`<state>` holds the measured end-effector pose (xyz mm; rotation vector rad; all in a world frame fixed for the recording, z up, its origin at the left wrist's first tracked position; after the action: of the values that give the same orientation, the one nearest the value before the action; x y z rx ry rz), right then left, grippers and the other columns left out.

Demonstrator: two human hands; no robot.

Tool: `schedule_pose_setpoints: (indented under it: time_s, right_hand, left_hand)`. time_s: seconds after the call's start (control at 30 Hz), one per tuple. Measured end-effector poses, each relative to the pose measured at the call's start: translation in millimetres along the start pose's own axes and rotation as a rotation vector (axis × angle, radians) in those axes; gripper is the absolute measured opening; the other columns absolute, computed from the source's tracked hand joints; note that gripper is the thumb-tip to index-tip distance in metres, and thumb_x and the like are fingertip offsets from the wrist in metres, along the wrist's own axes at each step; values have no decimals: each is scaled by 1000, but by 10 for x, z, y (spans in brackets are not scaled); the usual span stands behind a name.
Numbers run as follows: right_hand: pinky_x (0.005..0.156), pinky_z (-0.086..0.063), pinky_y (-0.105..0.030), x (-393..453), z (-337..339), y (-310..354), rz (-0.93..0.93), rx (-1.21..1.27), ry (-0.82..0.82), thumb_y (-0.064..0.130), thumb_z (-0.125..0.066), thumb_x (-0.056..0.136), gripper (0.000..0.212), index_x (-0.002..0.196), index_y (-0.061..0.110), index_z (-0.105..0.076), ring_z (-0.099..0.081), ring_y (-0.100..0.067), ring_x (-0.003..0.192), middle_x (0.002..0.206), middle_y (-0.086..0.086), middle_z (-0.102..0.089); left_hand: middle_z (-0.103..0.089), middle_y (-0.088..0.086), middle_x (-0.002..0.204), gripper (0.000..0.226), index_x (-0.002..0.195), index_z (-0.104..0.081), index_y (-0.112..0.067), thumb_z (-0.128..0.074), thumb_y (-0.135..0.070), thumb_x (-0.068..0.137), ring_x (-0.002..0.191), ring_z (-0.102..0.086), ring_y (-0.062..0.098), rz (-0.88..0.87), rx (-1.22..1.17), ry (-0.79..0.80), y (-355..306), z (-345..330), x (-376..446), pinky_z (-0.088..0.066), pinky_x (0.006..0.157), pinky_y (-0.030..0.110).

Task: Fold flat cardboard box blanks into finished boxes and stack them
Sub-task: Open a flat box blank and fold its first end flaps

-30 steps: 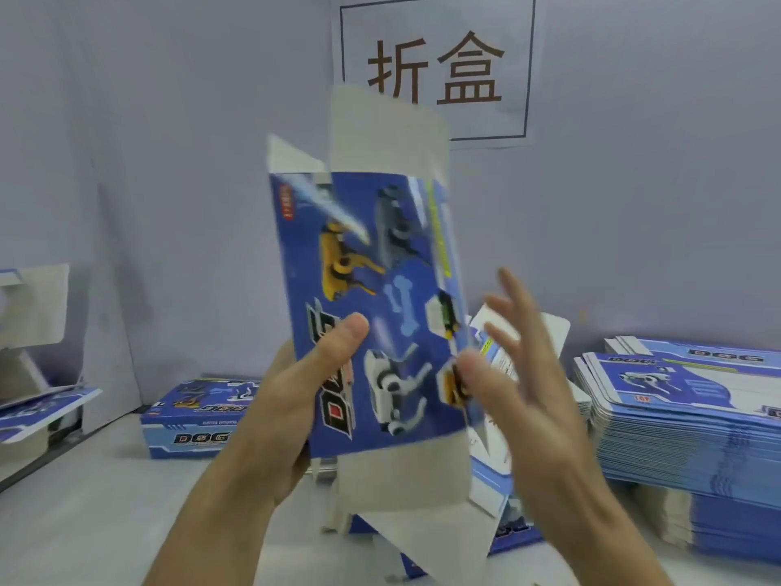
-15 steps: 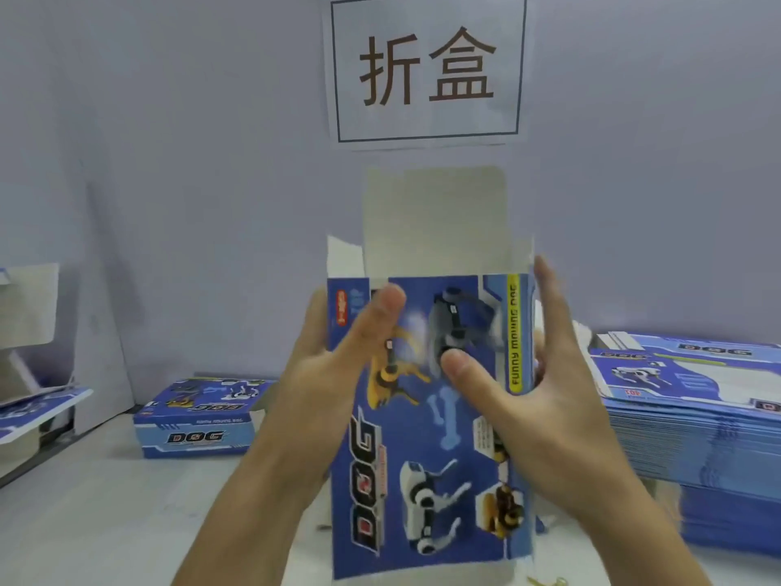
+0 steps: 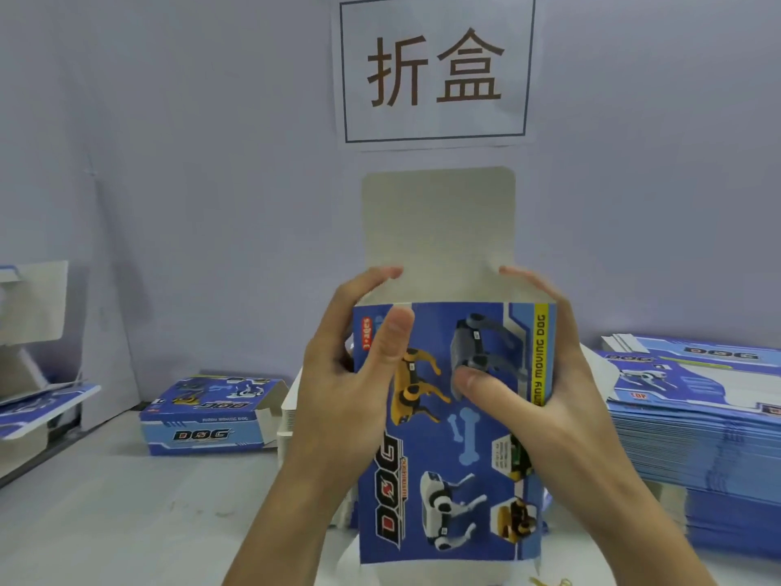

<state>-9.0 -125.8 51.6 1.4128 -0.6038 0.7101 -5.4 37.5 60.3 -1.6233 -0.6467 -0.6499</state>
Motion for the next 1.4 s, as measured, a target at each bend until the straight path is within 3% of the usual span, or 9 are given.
schedule_pose_setpoints:
  time_s: [0.17, 0.23, 0.37, 0.47, 0.63, 0.73, 0.87, 1.0, 1.4]
  right_hand:
    - [59, -53, -34, 152, 78, 9, -65, 143, -125, 85, -66, 59, 63, 82, 27, -64, -64, -18, 62, 70, -2, -64]
    - [59, -43, -57, 99, 84, 6, -109, 191, -195, 70, -61, 75, 60, 79, 11, -50, -42, -44, 62, 76, -30, -39]
    - [51, -39, -27, 131, 138, -90, -234, 184, -239, 40, -55, 77, 28, 93, 18, -57, -40, -24, 51, 55, -13, -37]
    - [62, -45, -34, 98, 100, -108, -272, 222, -206, 38, -49, 78, 60, 138, 41, -48, -38, -22, 54, 55, 0, -38]
    - [73, -42, -52, 43, 45, 7, -238, 329, -201, 42, -58, 67, 30, 86, 20, -62, -41, -41, 78, 82, -25, -42]
    - [87, -51, -51, 91, 96, -5, -225, 403, -188, 49, -52, 82, 49, 102, 5, -62, -63, -47, 94, 104, -31, -62]
    - [61, -50, -9, 169, 117, -34, -171, 281, -68, 12, -58, 88, 20, 105, 2, -61, -68, 2, 60, 73, -4, -72]
    - [71, -61, -45, 13, 48, -103, -88, 338, -123, 41, -58, 84, 33, 110, 22, -67, -72, -37, 91, 97, -23, -69]
    - [57, -54, -18, -11, 27, -49, 69, 96, -280, 43, -51, 92, 28, 97, 19, -64, -72, -11, 78, 88, 3, -71]
  left_hand:
    - [-64, 9, 77, 59, 87, -61, -14, -73, -68, 71, 66, -66, 25, 170, -328, -4, 48, -99, -37, -58, 64, 38]
    - [-57, 5, 65, 50, 75, -51, -15, -75, -59, 71, 55, -60, 19, 220, -288, -30, 70, -143, -41, -54, 55, 32]
    - [-54, 6, 64, 30, 81, -53, -14, -57, -43, 75, 54, -57, 18, 166, -157, -17, 56, -149, -20, -49, 48, 29]
    - [-70, -14, 75, 37, 107, -60, -52, -58, -34, 75, 67, -72, 18, 197, -224, -41, 65, -122, -11, -57, 53, 27]
    - [-75, 5, 92, 28, 92, -76, -31, -49, -37, 85, 79, -72, 25, 161, -267, -33, 66, -122, -33, -59, 60, 32]
    - [-69, 15, 113, 54, 93, -67, -8, -66, -57, 71, 91, -73, 29, 154, -335, -84, 46, -93, -49, -61, 67, 37]
    - [-69, -5, 115, 36, 90, -63, -16, -66, -47, 71, 96, -74, 25, 111, -179, -41, 60, -78, -24, -61, 64, 34]
    - [-71, -16, 108, 25, 98, -65, -32, -58, -47, 79, 93, -75, 20, 41, -92, 14, 44, -43, -29, -62, 60, 34]
    - [-75, 1, 87, 31, 100, -64, -10, -56, -39, 93, 80, -75, 21, -69, 74, -40, -16, -51, -34, -58, 54, 25]
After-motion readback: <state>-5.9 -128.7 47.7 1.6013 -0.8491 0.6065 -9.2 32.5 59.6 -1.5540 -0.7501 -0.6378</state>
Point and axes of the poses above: each hand's wrist, its own x-axis towards the middle knuckle, its own z-axis out of the back of the hand, y = z × x, the point moved 5 cm from there along x, towards the middle knuckle
